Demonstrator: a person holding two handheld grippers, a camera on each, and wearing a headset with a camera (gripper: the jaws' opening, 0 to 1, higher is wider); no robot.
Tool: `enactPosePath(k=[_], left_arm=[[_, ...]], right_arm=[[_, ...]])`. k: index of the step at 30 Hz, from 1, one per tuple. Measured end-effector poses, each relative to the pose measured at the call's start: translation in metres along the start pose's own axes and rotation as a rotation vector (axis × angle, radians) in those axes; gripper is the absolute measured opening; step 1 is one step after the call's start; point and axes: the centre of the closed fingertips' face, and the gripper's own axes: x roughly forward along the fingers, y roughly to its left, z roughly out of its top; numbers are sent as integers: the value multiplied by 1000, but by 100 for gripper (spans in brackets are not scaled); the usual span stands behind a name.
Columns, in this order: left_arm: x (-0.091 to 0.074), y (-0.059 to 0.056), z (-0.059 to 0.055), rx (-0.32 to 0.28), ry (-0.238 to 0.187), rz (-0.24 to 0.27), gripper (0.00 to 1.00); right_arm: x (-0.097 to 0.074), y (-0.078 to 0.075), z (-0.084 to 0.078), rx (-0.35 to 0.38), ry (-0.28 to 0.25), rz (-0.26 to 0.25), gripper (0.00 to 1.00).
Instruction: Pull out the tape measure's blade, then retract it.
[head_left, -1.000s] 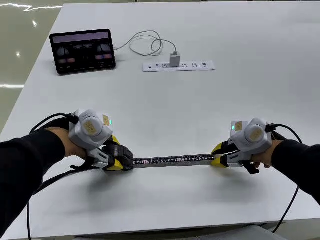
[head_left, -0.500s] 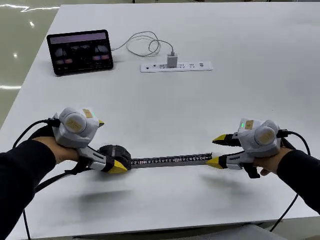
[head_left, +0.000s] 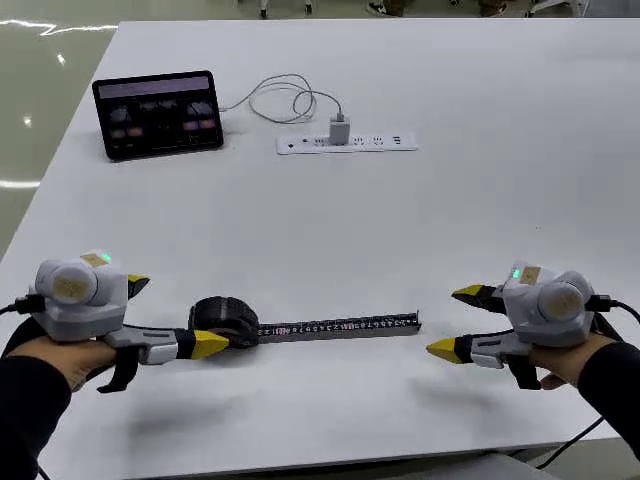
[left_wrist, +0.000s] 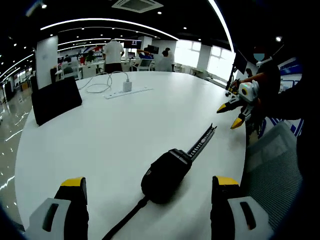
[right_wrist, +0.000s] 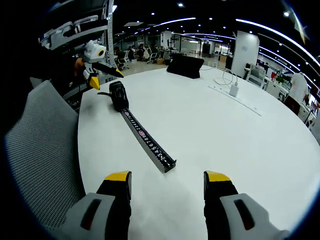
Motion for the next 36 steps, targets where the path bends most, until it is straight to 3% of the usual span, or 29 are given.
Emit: enactPosePath(k=[7, 14, 20, 24, 29, 33, 36], left_arm=[[-15, -4, -13, -60, -23, 10, 100], [-29, -5, -11, -61, -45, 24, 100], [-41, -2, -8, -77, -65, 44, 100], [-44, -10, -20, -58, -24, 18, 100], [-49, -12, -20, -86, -69, 23, 100], [-50, -14, -27, -69, -57, 28, 100], [-52, -16, -30, -61, -72, 27, 100]], right_arm=[[-18, 2, -7, 4, -9, -45, 60], [-46, -2, -10, 34, -30, -104, 67], [-65, -5, -27, 74, -41, -148, 73], [-72, -2, -37, 113, -59, -152, 81], [-83, 0, -50, 136, -42, -176, 86], [-95, 5, -57, 148, -42, -194, 88], [-100, 9, -63, 153, -31, -197, 90]])
